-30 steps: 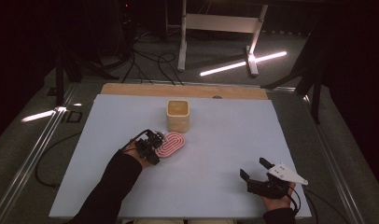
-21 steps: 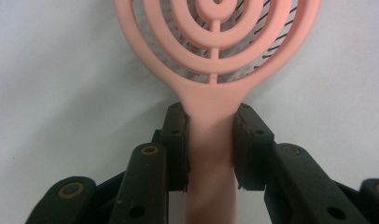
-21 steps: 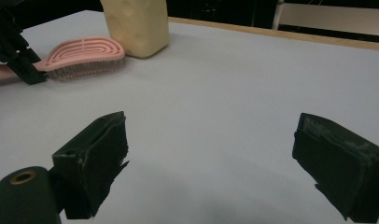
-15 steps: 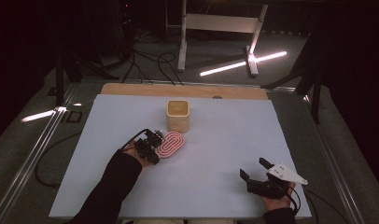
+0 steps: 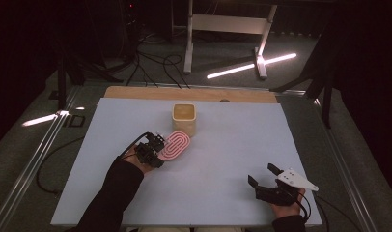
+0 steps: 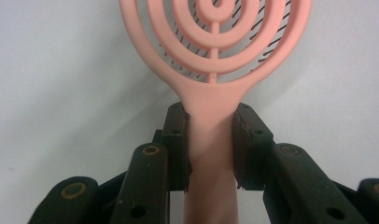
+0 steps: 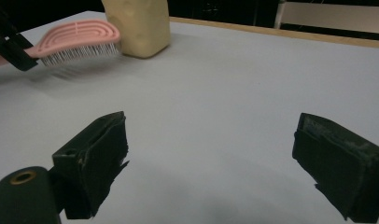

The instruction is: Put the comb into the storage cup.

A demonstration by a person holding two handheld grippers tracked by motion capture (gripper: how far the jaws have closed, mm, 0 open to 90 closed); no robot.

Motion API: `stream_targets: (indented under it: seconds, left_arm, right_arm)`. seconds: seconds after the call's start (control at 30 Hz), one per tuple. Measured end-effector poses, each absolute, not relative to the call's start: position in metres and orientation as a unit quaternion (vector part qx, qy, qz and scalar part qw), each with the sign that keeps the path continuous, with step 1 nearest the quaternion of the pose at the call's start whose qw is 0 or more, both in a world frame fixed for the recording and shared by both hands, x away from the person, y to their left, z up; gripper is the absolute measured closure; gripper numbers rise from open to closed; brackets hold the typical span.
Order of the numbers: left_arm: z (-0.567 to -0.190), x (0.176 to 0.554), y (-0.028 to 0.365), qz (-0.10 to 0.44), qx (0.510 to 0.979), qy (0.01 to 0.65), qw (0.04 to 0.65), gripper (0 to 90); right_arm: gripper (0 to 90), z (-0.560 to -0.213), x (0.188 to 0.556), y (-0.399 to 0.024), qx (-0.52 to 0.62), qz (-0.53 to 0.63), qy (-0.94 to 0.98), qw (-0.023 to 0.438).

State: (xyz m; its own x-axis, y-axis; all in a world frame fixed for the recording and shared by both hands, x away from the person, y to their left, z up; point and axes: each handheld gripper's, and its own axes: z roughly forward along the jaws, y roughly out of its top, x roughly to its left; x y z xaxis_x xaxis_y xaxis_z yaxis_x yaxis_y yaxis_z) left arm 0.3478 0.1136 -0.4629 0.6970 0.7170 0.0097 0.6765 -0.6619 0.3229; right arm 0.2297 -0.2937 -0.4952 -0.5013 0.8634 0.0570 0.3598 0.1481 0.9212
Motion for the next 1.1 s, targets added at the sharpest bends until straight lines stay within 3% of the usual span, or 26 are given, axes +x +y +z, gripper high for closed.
stream_targets:
  seconds: [0.77, 1.1]
  left_arm:
    - [-0.444, 0.325, 0.127, 0.152, 0.874, 0.387, 0.253, 70.0]
    - [-0.433, 0.317, 0.134, 0.195, 0.853, 0.385, 0.295, 70.0]
  right_arm:
    - [8.9, -0.494, 0.235, -0.293, 0.439, 0.517, 0.706, 0.205]
    - [8.8, -0.469, 0.247, -0.277, 0.404, 0.515, 0.731, 0.192]
